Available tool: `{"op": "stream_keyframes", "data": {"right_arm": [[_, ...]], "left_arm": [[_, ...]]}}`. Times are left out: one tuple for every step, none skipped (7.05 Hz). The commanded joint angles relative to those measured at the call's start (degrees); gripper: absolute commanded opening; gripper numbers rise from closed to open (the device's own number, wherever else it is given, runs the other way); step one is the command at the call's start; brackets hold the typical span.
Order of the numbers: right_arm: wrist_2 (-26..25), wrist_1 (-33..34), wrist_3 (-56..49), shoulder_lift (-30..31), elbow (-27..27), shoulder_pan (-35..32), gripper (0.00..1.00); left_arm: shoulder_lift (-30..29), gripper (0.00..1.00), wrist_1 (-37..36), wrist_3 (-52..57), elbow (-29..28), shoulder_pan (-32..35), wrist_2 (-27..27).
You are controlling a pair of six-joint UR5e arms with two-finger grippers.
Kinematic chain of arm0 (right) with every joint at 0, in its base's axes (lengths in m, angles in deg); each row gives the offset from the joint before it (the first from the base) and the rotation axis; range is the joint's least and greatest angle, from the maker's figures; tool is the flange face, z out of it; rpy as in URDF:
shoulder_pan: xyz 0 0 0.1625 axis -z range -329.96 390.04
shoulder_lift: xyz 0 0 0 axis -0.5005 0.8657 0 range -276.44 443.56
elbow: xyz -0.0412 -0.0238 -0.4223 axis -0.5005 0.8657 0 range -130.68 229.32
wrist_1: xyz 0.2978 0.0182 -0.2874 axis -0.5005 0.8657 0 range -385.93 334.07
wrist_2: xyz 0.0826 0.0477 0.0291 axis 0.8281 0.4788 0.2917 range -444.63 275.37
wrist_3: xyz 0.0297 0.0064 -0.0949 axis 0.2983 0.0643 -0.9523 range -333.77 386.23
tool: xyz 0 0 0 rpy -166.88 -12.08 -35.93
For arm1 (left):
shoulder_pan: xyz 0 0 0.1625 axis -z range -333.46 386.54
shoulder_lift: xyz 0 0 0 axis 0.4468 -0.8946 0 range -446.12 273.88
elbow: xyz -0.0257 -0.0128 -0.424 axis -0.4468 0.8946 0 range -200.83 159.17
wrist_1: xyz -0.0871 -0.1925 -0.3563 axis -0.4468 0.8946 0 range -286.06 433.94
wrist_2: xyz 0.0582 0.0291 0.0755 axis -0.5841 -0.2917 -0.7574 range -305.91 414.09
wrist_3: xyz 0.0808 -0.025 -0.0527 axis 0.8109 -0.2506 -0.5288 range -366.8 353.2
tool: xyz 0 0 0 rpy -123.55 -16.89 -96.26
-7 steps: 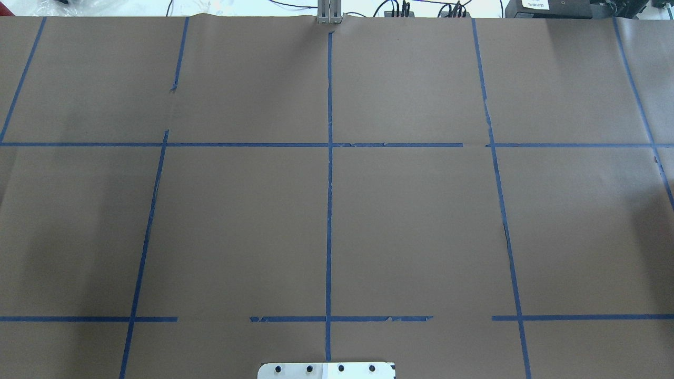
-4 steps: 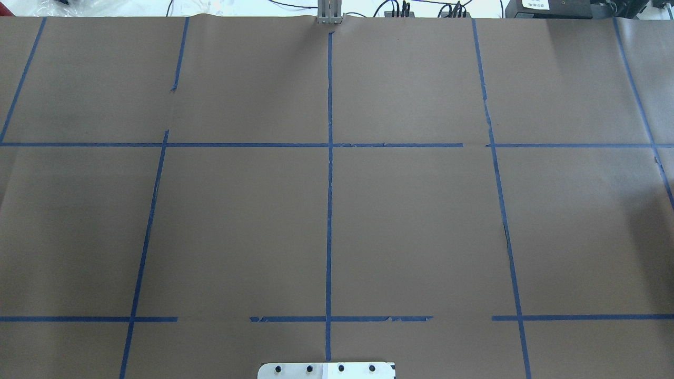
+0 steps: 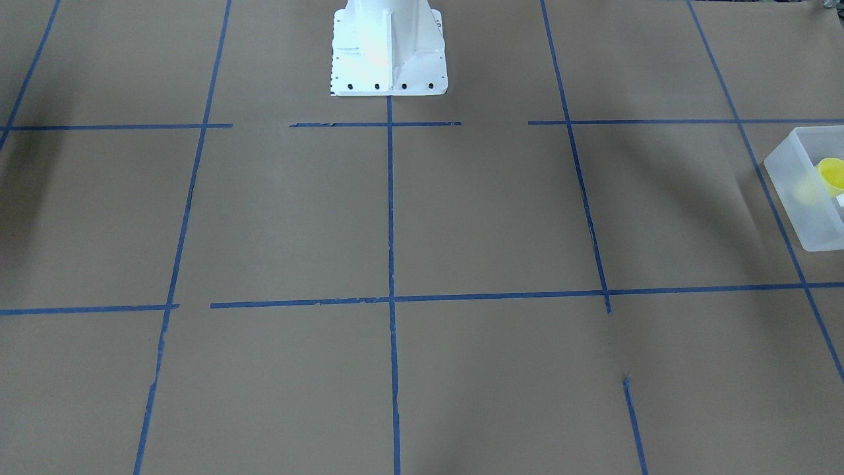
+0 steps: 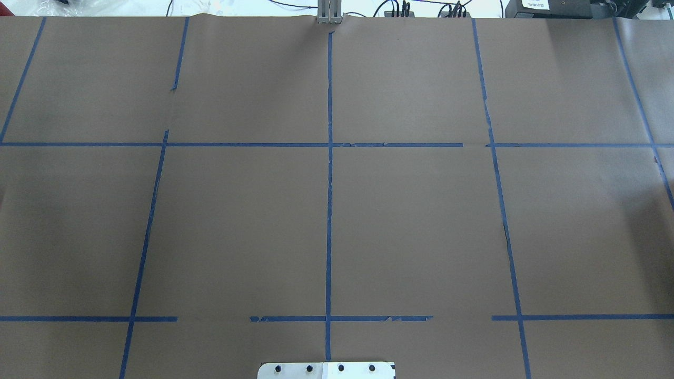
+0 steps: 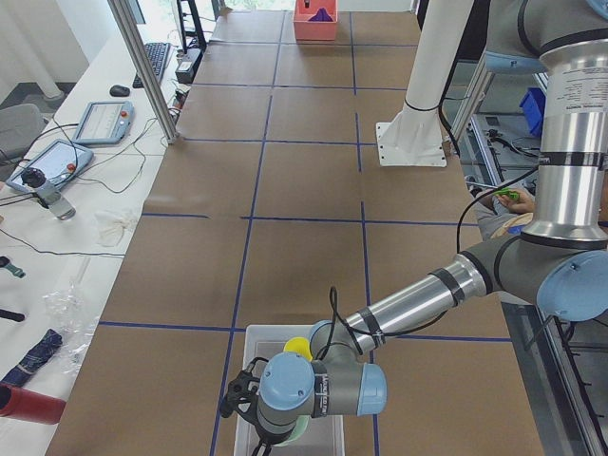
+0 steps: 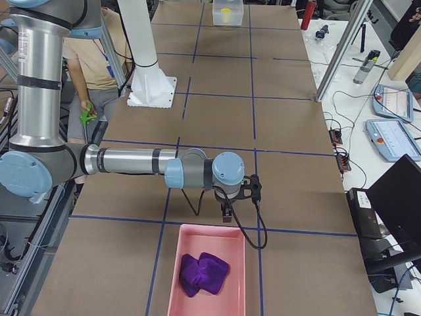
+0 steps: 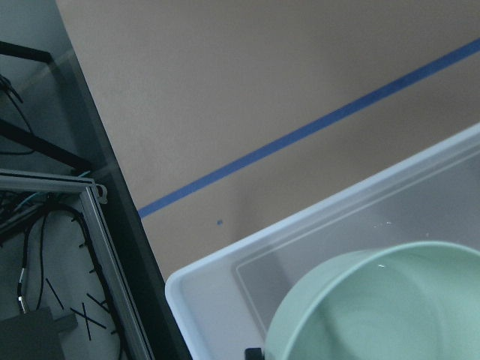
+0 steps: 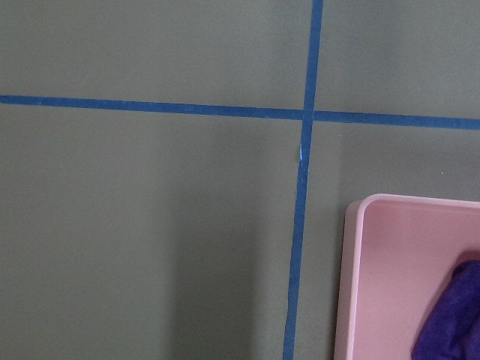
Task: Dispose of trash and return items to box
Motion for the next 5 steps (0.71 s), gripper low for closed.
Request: {"op": "stream_keyframes", "data": {"right_arm": [[-0.02,-0.03,0.02,0.00,0.16,0.30,1.00],[0.07,0.05,0.11,0.00,0.16,0.39,1.00],[0.07,-0.03,0.11,0.00,0.16,0.56,1.00],[0.07,-0.03,0.11,0.00,0.16,0.56,1.00],[0.16,-0.03,0.11,0.00,0.16,0.56,1.00]], "left_arm": [[-0.49,0.00,0.01,-1.45,-3.16,-0.31,3.31],[-0.49,0.00,0.10,-1.80,-4.91,-0.48,6.45],[-0.49,0.00,0.27,-1.89,-5.27,-0.57,7.00],[-0.49,0.99,1.06,-2.58,-5.19,-0.75,6.92],[-0.58,1.00,3.07,-7.38,-4.32,-0.83,6.22]]}}
